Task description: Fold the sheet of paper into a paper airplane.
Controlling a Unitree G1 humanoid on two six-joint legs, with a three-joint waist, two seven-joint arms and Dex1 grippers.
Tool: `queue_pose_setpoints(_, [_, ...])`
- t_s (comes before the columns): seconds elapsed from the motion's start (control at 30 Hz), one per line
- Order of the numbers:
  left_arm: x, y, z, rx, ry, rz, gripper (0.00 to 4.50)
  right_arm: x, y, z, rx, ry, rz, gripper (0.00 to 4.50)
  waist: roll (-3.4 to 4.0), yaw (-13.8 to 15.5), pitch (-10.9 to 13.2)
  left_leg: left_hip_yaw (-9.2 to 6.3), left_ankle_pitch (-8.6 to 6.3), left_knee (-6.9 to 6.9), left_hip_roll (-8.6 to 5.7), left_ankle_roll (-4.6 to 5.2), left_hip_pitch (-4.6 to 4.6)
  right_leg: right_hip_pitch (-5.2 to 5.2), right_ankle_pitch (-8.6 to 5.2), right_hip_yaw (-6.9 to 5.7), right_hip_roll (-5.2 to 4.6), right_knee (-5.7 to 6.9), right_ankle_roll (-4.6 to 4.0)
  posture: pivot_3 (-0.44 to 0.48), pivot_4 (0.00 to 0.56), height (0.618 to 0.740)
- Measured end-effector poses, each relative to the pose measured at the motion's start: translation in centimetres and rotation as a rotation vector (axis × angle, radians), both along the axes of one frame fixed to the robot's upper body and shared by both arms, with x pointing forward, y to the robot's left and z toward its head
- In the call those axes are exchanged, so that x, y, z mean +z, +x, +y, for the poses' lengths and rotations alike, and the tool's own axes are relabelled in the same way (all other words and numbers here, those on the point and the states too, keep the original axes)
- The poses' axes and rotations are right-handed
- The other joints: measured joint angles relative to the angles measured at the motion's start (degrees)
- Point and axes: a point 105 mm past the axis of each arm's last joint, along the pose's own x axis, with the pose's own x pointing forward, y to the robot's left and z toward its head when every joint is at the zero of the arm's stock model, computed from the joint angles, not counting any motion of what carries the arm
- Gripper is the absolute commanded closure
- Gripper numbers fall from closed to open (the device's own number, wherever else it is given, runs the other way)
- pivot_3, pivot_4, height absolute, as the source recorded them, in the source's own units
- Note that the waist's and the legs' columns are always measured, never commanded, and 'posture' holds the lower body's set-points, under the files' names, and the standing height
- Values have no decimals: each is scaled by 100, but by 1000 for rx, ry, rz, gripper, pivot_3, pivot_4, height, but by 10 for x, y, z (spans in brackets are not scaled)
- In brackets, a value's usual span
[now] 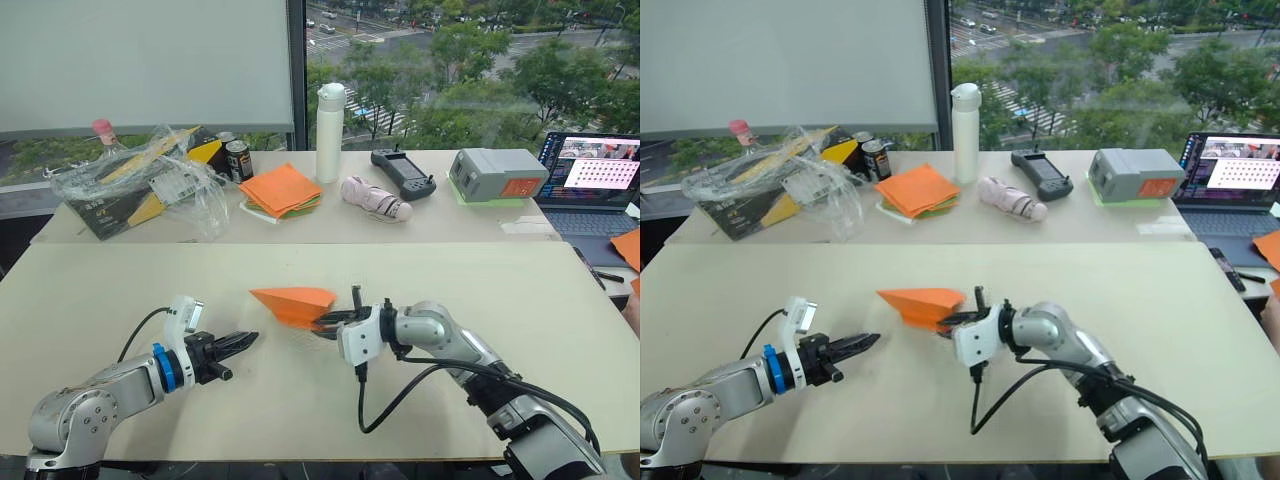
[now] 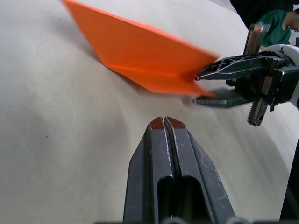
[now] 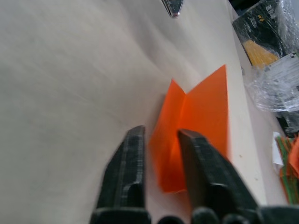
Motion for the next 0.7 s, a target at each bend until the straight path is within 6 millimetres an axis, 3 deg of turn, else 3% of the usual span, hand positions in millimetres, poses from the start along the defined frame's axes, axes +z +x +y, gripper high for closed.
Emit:
queue_pose_setpoints(0.17, [-1,0,-1,-7,1,2,4500,12,-17,4,56,93,133,2259,0,4,0,-2,-1,1,1,1,0,1,0,0,1,1,0,0,150,740])
queue_pose_setpoints(0.3, [0,0,-2,-11,3,-1,4500,38,-19,7,35,221,285,2259,0,6,0,-4,-1,1,2,2,2,1,0,0,1,3,0,0,150,740])
queue_pose_setpoints(0.53, [-2,7,-14,-20,14,-23,4500,59,5,9,-114,373,441,4479,0,26,0,-4,-1,3,-1,2,1,0,0,0,0,3,-1,0,150,740])
queue_pose_setpoints(0.7, [-4,18,-25,-12,31,-55,4500,63,21,10,-210,432,468,4479,0,23,-1,-4,-1,3,-1,2,0,-1,1,0,0,5,-1,0,150,740])
